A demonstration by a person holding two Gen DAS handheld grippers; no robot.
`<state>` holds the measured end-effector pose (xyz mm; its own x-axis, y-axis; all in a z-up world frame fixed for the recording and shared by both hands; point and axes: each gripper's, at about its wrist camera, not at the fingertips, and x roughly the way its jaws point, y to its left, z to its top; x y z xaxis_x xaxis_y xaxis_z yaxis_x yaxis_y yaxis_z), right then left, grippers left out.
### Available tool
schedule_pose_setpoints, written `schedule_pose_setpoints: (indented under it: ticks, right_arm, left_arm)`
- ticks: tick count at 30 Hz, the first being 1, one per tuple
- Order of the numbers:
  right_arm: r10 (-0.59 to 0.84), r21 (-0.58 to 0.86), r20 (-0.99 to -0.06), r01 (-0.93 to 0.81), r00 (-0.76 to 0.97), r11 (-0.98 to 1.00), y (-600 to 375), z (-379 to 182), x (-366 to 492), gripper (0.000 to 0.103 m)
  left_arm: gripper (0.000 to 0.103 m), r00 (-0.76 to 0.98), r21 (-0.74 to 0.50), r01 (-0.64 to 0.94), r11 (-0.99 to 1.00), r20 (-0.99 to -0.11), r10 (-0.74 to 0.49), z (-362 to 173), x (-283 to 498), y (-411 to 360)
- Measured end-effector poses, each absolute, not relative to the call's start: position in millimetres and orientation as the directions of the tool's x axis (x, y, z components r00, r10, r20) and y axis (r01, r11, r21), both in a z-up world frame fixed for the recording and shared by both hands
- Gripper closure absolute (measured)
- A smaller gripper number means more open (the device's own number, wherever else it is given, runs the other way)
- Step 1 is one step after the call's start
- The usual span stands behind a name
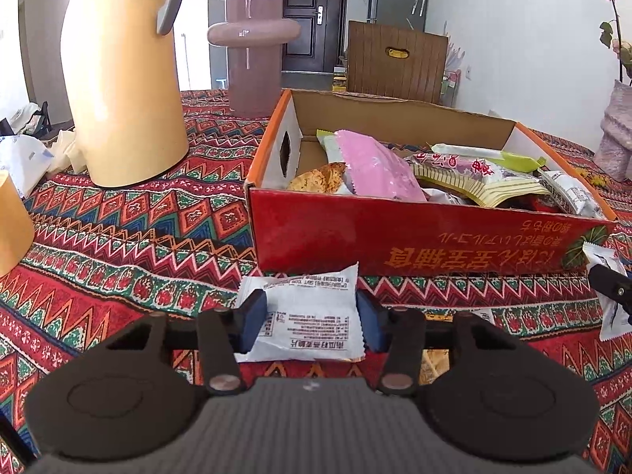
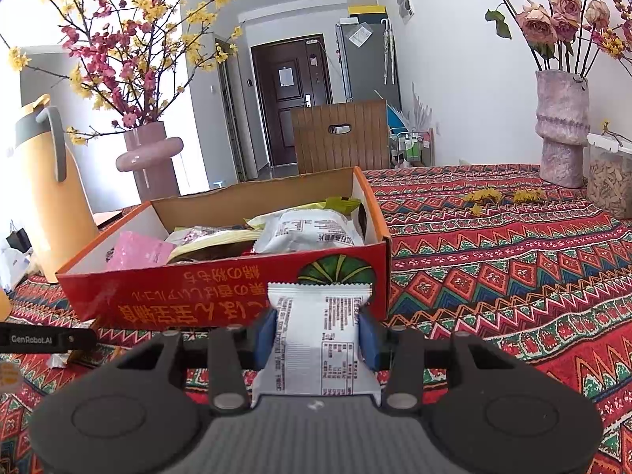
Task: Organize snacks
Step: 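Grasp the orange cookie packet with the left gripper while the right gripper holds its packet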
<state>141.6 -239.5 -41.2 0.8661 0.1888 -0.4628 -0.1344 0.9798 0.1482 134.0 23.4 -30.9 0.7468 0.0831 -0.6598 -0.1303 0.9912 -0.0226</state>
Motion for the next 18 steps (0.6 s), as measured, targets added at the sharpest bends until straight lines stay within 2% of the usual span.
schedule_pose_setpoints:
  ticks: [4, 5, 6, 9, 12, 14, 15, 16, 18]
  right_arm:
    - [0.188, 0.147, -0.461, -0.135, 0.867, 0.98, -238.8, -41.6, 142.0, 0.06]
    - [0.187, 0.146, -0.461, -0.134, 0.867, 0.98, -238.4, -41.9, 142.1, 0.06]
    - [0.186, 0.144, -0.462, -0.134, 0.867, 0.98, -238.2, -42.0, 142.1, 0.06]
    - [0.182, 0.139, -0.461, -0.131, 0.869, 0.981, -237.4, -42.2, 141.5, 0.06]
    - [0.18, 0.137, -0.456, -0.131, 0.872, 0.982, -237.3, -41.7, 139.5, 0.06]
    - [0.181, 0.138, -0.455, -0.132, 0.872, 0.982, -237.2, -41.6, 139.3, 0.06]
    - [0.182, 0.138, -0.455, -0.133, 0.872, 0.981, -237.2, -41.4, 139.1, 0.06]
    - [0.184, 0.138, -0.454, -0.135, 0.872, 0.981, -237.0, -41.3, 138.8, 0.06]
    - [0.187, 0.137, -0.449, -0.139, 0.874, 0.981, -236.4, -40.8, 137.6, 0.06]
  left_arm:
    - [0.06, 0.76, -0.03, -0.125, 0.992, -0.645, 0.076, -26.6, 127.6, 24.3]
    - [0.068, 0.764, -0.037, -0.124, 0.992, -0.641, 0.071, -25.1, 125.7, 25.8]
    - [0.07, 0.766, -0.048, -0.12, 0.992, -0.64, 0.061, -23.9, 124.5, 28.1]
    - [0.068, 0.766, -0.055, -0.12, 0.991, -0.64, 0.057, -22.8, 123.6, 31.6]
    - [0.05, 0.761, -0.065, -0.126, 0.99, -0.647, 0.054, -23.1, 125.7, 33.8]
    - [0.028, 0.758, -0.06, -0.137, 0.989, -0.649, 0.066, -23.2, 128.5, 33.0]
    - [0.021, 0.754, -0.056, -0.146, 0.988, -0.653, 0.074, -24.2, 131.5, 32.1]
    - [0.016, 0.752, -0.053, -0.154, 0.987, -0.654, 0.082, -24.9, 133.6, 31.1]
    - [0.016, 0.747, -0.042, -0.165, 0.985, -0.657, 0.097, -27.6, 138.8, 28.7]
